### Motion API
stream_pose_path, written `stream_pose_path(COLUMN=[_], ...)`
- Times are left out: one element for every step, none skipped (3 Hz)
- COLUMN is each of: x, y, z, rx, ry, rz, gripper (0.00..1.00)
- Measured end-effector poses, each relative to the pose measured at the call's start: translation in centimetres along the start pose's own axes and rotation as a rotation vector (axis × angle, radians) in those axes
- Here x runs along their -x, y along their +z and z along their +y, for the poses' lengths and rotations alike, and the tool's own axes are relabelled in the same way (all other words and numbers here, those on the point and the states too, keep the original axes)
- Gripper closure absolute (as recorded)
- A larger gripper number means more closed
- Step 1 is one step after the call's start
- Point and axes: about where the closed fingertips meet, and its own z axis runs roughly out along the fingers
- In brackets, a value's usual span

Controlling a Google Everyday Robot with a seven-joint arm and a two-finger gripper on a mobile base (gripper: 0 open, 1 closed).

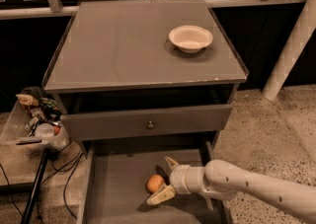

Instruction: Pick orange from middle drawer and place on counter

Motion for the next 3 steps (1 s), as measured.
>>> stream_pose_path(x=[-1.3,-2.4,-3.4], y=[1.8,2.5,3.1], z=[-0.4,-0.1,0.5], rx=[0.007,0.01,0.005], ry=[0.023,0.016,-0.01], rz=[-0.011,-0.007,-0.003], gripper=[0.0,0.0,0.0])
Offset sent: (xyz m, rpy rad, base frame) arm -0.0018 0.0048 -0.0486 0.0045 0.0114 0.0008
